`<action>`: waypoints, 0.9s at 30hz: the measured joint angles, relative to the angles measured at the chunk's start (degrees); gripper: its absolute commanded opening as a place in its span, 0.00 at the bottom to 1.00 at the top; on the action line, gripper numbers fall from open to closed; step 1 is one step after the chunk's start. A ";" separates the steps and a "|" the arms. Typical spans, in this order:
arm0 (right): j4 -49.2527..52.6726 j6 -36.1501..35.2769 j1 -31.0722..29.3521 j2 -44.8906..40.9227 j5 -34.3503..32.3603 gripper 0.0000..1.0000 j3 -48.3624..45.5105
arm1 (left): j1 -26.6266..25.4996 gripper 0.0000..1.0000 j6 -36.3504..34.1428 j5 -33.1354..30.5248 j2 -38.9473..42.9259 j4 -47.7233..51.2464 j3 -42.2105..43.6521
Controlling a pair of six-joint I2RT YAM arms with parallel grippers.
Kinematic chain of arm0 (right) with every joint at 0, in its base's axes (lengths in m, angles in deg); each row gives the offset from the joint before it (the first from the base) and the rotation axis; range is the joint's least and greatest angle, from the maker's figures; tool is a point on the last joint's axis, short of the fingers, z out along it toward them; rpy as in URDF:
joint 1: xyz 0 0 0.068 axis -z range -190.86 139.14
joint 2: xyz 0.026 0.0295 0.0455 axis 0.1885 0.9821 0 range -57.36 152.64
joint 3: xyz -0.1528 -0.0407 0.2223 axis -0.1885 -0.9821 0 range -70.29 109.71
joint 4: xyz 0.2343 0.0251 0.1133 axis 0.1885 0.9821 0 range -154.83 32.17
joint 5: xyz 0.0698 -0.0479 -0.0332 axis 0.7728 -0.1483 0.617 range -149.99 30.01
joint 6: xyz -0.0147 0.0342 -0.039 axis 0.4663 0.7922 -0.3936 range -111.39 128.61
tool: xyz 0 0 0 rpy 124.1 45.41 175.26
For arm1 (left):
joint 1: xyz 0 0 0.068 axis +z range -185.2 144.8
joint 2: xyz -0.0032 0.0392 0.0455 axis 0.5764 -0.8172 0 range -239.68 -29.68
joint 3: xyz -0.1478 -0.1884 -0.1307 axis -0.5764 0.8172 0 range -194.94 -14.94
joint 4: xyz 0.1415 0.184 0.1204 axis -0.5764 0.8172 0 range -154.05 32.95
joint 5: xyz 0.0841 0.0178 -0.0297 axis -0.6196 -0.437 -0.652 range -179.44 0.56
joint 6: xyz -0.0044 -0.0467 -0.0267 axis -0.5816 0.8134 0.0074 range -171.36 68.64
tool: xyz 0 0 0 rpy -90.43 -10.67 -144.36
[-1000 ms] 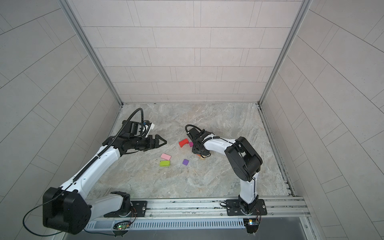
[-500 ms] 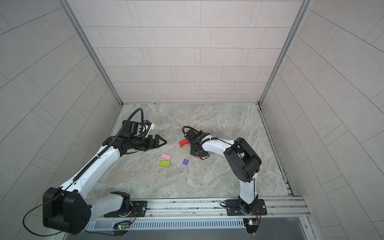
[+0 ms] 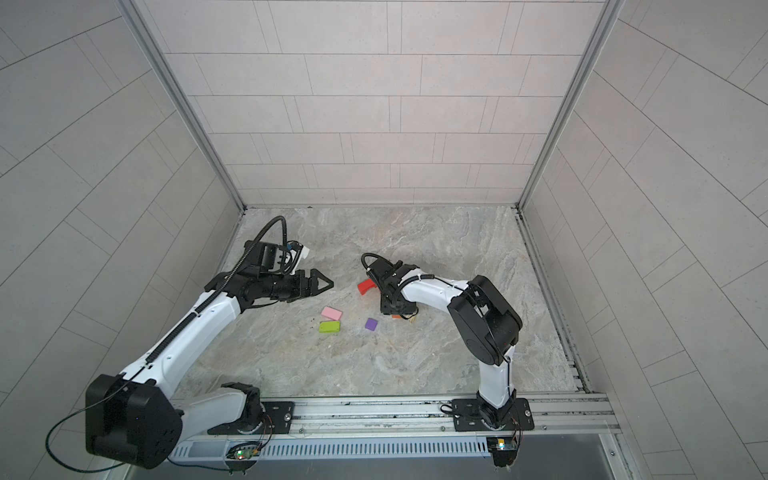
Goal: Build the wood block tower
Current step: 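Lift the orange-red bar with the right gripper and carry it over the wooden bars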
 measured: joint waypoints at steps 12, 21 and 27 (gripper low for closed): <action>-0.26 -0.02 -0.02 2.19 0.15 0.38 1.05 | 0.00 0.92 0.02 0.00 0.00 -0.04 0.00; -0.04 -0.04 -0.02 2.23 0.17 0.34 1.42 | 0.00 0.92 0.00 0.00 0.00 -0.04 0.00; 0.00 -0.17 0.02 2.23 0.15 0.31 1.60 | 0.00 0.92 0.02 0.00 0.00 -0.07 0.00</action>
